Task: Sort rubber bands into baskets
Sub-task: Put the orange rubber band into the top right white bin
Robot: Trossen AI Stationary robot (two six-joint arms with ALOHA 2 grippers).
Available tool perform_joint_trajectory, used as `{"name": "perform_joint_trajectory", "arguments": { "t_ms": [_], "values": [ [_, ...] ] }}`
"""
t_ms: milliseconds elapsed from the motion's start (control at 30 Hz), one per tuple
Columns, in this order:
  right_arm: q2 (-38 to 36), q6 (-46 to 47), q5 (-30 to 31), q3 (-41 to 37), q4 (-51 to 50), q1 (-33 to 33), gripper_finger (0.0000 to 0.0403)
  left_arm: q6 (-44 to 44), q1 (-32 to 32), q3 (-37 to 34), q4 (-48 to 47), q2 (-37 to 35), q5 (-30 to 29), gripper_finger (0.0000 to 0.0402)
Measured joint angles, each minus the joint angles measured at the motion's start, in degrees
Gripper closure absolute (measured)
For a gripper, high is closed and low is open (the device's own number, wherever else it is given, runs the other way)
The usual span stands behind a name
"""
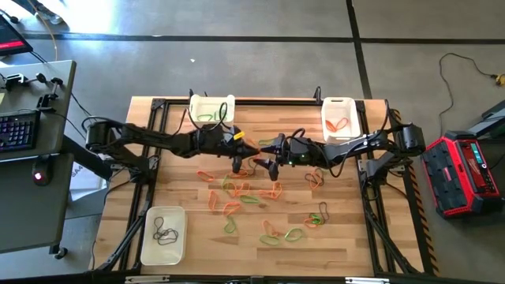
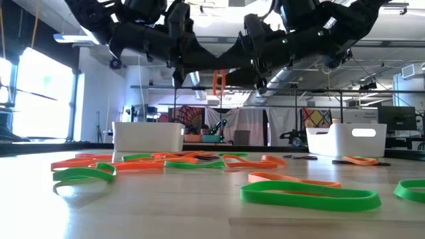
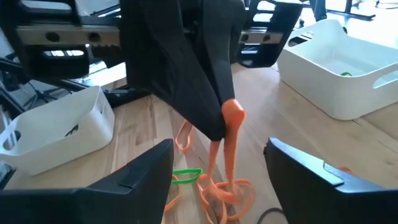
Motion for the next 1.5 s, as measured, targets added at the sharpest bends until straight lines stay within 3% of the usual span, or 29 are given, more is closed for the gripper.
{"name": "perform_joint_trajectory", "arguments": {
  "t_ms": [167, 433, 767, 933, 1233, 1500],
  "values": [
    [0.00, -0.02, 1.14, 0.00, 0.04, -0.02, 0.0219, 0.08, 0.00, 0.00, 2.68, 0.59, 0.20, 0.0401],
    [0.00, -0.04, 5.24, 0.00, -1.03, -0.26, 0.0389, 4.01, 0.06, 0.00, 1.92, 0.57, -0.33, 0.0379],
    [-3.91, 1.92, 7.82, -0.02, -10.82, -2.05, 0.0399, 5.22, 1.43, 0.00, 0.89, 0.57, -5.90, 0.0286],
    [-11.79, 3.21, 12.14, -0.02, -25.15, -4.97, 0.0402, 8.27, 1.44, 0.00, -0.44, 0.57, -8.63, 0.0260],
    [-24.80, 8.34, 21.05, -0.02, -60.65, -21.27, 0.0402, 9.10, 1.38, 0.00, -4.06, 0.57, -9.94, 0.0261],
    [-23.83, 5.58, 21.32, -0.02, -66.86, -38.15, 0.0403, 10.62, 1.38, 0.00, -3.66, 0.57, -11.32, 0.0261]
  ]
}}
